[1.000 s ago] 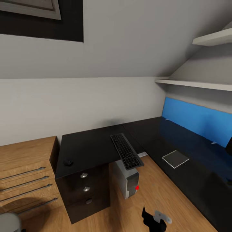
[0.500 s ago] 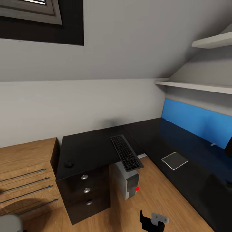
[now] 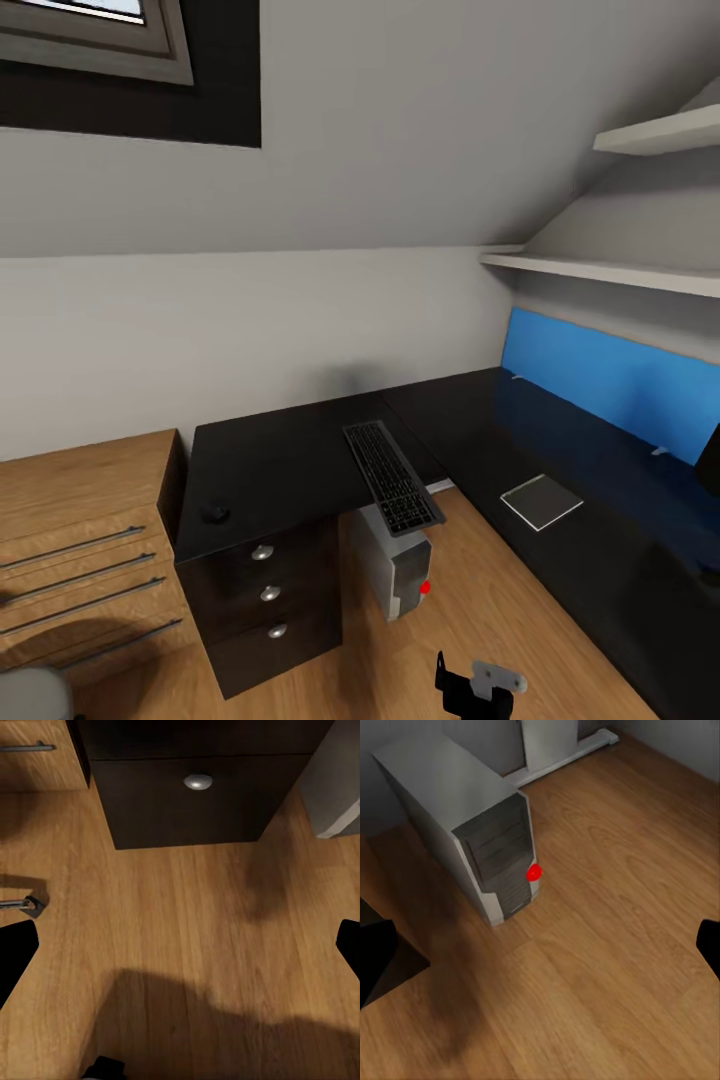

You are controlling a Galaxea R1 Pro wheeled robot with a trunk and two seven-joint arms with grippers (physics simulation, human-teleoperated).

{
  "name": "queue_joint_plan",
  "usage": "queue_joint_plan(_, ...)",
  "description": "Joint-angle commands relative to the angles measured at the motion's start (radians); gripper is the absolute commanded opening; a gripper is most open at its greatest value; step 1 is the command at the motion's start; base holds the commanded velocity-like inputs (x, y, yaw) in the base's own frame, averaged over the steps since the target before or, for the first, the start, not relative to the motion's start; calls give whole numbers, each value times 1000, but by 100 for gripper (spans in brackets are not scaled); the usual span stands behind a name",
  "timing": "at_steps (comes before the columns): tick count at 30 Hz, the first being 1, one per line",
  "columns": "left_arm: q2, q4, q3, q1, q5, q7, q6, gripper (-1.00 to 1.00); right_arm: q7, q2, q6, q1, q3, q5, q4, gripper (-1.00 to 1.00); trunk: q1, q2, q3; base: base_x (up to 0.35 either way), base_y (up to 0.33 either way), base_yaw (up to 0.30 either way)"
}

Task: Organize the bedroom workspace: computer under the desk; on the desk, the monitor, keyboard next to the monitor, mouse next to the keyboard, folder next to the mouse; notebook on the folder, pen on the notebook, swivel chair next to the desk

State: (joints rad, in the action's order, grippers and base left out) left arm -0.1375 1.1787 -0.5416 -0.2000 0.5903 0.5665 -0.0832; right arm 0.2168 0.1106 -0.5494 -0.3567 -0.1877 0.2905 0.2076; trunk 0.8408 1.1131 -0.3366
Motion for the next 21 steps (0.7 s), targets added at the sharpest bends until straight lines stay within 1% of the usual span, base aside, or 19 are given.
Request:
queue_joint_plan(1, -1, 1, -3, 1, 11, 4, -9, 100, 6, 0, -4, -1, -9, 7, 0, 100, 0, 1, -1, 0, 0, 0)
queue_joint_plan(4, -2, -8, -2, 1, 11, 4, -9, 100, 6, 0, -6, -1, -9, 7, -1, 100, 0, 1, -1, 0, 0, 0)
queue_joint_plan(5, -1, -24, -1, 1, 8, 4, -9, 100, 6, 0, -7, -1, -9, 7, -1, 100, 0, 1, -1, 0, -261, 243)
queue_joint_plan(10, 3, -25, -1, 1, 8, 3, -9, 100, 6, 0, -7, -1, -9, 5, -1, 100, 0, 1, -1, -59, -270, 263)
queue_joint_plan(13, 4, -26, -1, 1, 9, 3, -8, 100, 6, 1, -7, -1, -10, 4, -1, 100, 0, 1, -1, -210, -163, 275)
queue_joint_plan(17, 5, -27, -1, 1, 9, 1, -8, 100, 6, 1, -7, -1, -11, 3, -1, 100, 0, 1, -1, -291, -60, 277)
queue_joint_plan(21, 5, -27, -1, 1, 9, 1, -9, 100, 6, 1, -7, -1, -13, -7, -1, 100, 0, 1, -2, -323, -20, 171)
